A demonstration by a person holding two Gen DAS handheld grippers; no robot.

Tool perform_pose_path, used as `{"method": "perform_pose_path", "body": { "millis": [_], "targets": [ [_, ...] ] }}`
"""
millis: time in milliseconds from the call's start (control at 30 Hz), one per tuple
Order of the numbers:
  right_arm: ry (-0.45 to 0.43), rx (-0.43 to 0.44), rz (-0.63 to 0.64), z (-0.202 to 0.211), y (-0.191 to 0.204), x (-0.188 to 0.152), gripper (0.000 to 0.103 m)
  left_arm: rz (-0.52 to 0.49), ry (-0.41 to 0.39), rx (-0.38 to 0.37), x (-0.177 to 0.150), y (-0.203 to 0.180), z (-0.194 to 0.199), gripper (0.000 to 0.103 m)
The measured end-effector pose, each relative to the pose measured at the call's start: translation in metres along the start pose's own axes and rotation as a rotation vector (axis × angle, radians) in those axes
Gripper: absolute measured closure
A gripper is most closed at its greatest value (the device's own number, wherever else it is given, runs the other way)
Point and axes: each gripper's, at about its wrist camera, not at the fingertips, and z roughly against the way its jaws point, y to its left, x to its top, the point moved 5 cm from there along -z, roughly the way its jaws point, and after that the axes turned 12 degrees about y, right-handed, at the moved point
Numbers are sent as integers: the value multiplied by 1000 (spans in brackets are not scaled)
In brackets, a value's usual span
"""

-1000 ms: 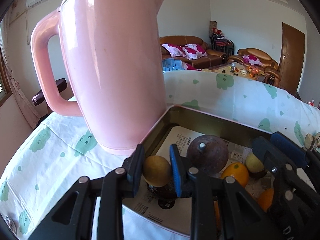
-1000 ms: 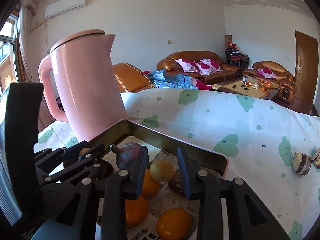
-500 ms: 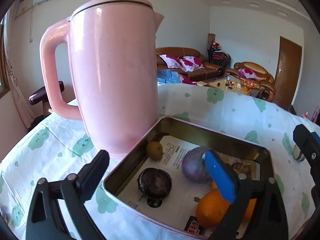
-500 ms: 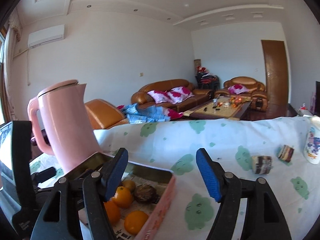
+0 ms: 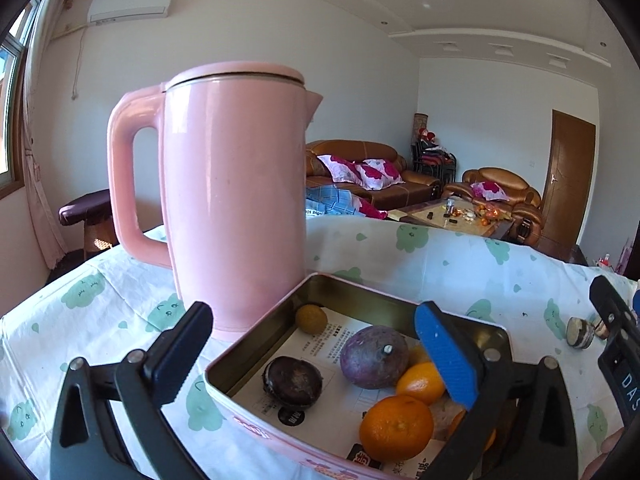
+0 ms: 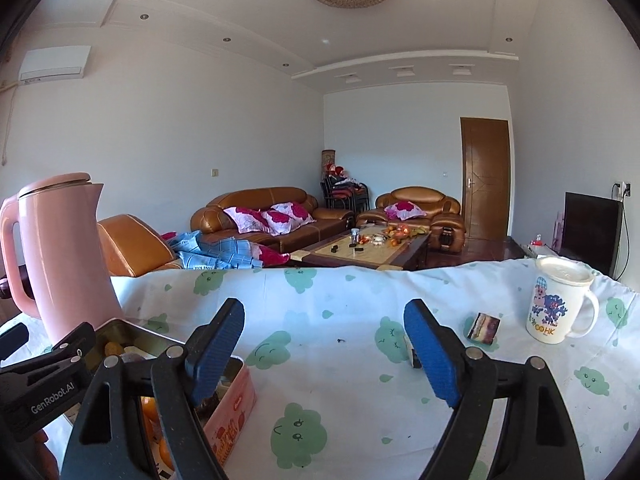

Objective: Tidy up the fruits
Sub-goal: 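Withdraw both tools from the tin toward the wooden-lidded jars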

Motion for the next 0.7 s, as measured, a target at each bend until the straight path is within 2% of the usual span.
{"method": "perform_pose_path", "body": {
  "millis": [233, 533, 700],
  "targets": [
    [2, -3, -23, 11, -12, -7, 20, -43, -51, 29, -1, -8, 12, 0],
    [-13, -13, -13, 21, -25, -8, 20, -28, -59, 42, -7, -11, 24, 0],
    [2, -17, -17, 22, -42, -9, 20, -50, -46, 16, -13, -24, 31, 0]
  ]
}}
